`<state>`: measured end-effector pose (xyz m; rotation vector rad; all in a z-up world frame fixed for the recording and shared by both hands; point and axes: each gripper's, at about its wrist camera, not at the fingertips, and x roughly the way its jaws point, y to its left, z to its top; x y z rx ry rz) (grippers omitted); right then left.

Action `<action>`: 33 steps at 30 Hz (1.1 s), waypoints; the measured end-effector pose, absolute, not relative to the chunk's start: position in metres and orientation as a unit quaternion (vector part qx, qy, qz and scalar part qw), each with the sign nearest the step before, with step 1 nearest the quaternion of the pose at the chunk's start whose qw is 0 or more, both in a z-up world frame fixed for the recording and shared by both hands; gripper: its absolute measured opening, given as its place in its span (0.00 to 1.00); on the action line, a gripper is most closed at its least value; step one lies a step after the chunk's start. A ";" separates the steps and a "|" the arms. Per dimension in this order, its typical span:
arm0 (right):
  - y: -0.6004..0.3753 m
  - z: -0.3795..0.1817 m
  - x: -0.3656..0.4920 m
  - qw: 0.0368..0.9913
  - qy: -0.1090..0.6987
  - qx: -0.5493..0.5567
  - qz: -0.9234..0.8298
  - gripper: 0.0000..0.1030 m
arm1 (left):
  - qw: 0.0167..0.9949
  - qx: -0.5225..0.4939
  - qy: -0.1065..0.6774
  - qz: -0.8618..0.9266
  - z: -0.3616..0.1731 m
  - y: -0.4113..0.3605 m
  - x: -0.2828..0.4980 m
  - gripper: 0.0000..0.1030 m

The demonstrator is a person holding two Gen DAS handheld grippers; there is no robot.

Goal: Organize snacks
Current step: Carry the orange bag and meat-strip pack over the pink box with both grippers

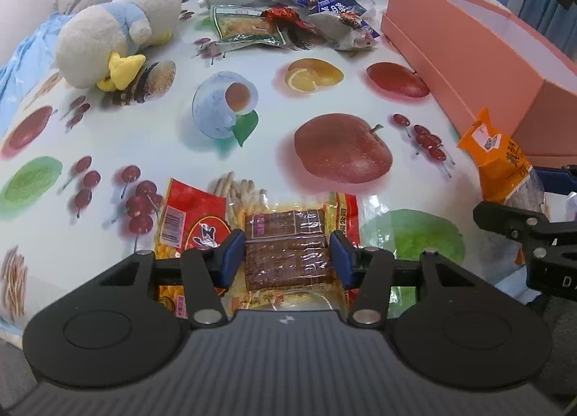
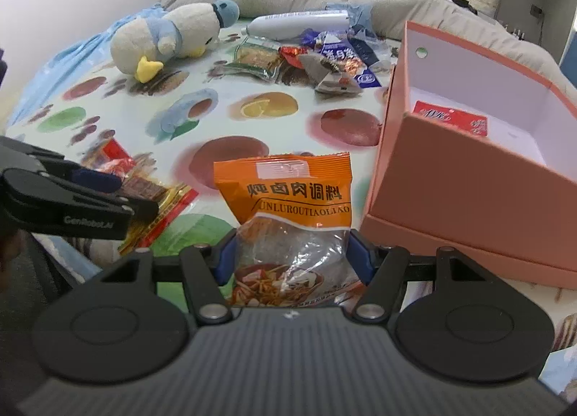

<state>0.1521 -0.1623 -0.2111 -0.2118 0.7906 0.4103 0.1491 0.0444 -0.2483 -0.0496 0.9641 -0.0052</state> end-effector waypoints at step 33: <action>-0.272 -0.074 0.101 0.959 0.268 -0.016 0.093 0.64 | 0.943 -0.064 0.311 -0.105 -0.059 -0.052 0.120 0.55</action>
